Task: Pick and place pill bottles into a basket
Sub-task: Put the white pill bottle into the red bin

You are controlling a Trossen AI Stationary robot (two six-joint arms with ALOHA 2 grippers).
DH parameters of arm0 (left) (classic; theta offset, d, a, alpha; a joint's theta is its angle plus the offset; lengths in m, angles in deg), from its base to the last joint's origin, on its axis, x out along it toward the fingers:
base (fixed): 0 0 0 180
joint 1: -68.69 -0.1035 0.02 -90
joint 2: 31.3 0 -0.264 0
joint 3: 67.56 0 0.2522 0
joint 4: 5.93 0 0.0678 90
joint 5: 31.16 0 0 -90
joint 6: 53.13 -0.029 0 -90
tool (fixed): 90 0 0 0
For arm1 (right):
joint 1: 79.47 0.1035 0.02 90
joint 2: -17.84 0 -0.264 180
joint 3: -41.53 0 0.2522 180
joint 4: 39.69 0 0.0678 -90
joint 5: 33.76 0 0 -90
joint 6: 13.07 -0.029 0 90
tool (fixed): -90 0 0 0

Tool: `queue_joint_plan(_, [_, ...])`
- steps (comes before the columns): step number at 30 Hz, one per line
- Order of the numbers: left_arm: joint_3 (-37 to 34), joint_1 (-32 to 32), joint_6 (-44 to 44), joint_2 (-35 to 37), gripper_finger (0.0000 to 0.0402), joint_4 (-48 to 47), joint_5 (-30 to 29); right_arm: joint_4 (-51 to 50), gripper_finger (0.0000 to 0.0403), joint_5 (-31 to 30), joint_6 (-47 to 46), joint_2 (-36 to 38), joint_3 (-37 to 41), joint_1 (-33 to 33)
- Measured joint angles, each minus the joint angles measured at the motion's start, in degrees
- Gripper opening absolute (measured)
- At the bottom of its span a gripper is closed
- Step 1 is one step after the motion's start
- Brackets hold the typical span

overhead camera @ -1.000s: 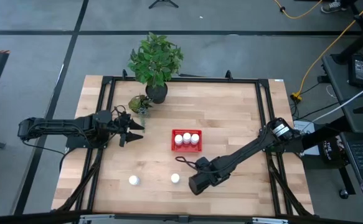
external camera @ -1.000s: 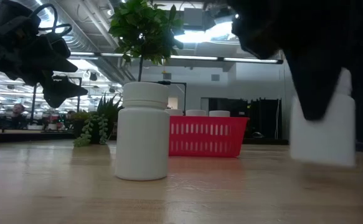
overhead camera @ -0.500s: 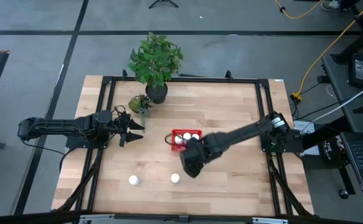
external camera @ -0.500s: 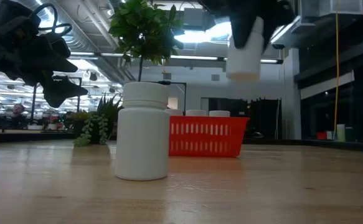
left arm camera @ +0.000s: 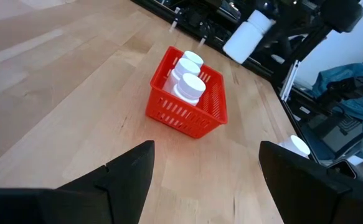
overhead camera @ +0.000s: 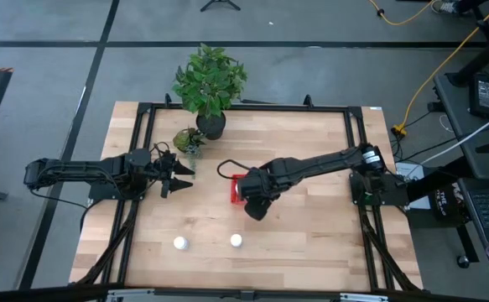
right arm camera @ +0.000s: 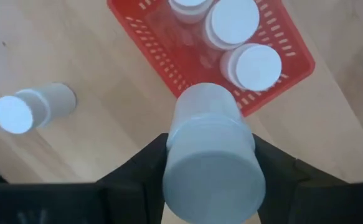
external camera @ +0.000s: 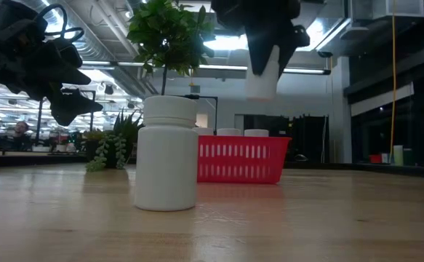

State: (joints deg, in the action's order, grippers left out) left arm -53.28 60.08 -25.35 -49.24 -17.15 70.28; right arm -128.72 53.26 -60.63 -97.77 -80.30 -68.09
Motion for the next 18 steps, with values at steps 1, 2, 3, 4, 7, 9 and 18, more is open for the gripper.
queue_joint_plan(1, [0.0,0.0,0.0,0.0,0.0281,0.0,0.0,0.7,0.0171,0.0,0.1,0.0,0.5,-0.1])
queue_joint_plan(2, [0.0,0.0,0.0,0.0,0.0281,0.0,0.0,1.3,0.0171,0.0,0.1,0.0,1.0,-0.2])
queue_joint_plan(3, [0.0,0.0,0.0,0.0,0.0281,0.0,0.0,1.9,0.0171,0.0,0.2,0.0,1.5,-0.4])
queue_joint_plan(4, [0.0,0.0,0.0,0.0,0.0281,0.0,-0.1,2.7,0.0171,0.0,0.3,0.0,2.0,-0.5])
queue_joint_plan(7, [0.0,0.0,0.0,0.0,0.0281,0.0,-0.1,4.5,0.0171,0.0,0.3,0.0,3.6,-0.7])
queue_joint_plan(9, [0.0,0.0,0.0,0.0,0.0281,0.0,-0.1,5.4,0.0171,0.0,0.2,0.0,4.6,-0.7])
queue_joint_plan(18, [0.0,0.0,0.0,0.0,0.0281,0.2,-0.1,8.5,0.0171,0.0,0.1,0.0,8.9,-0.7])
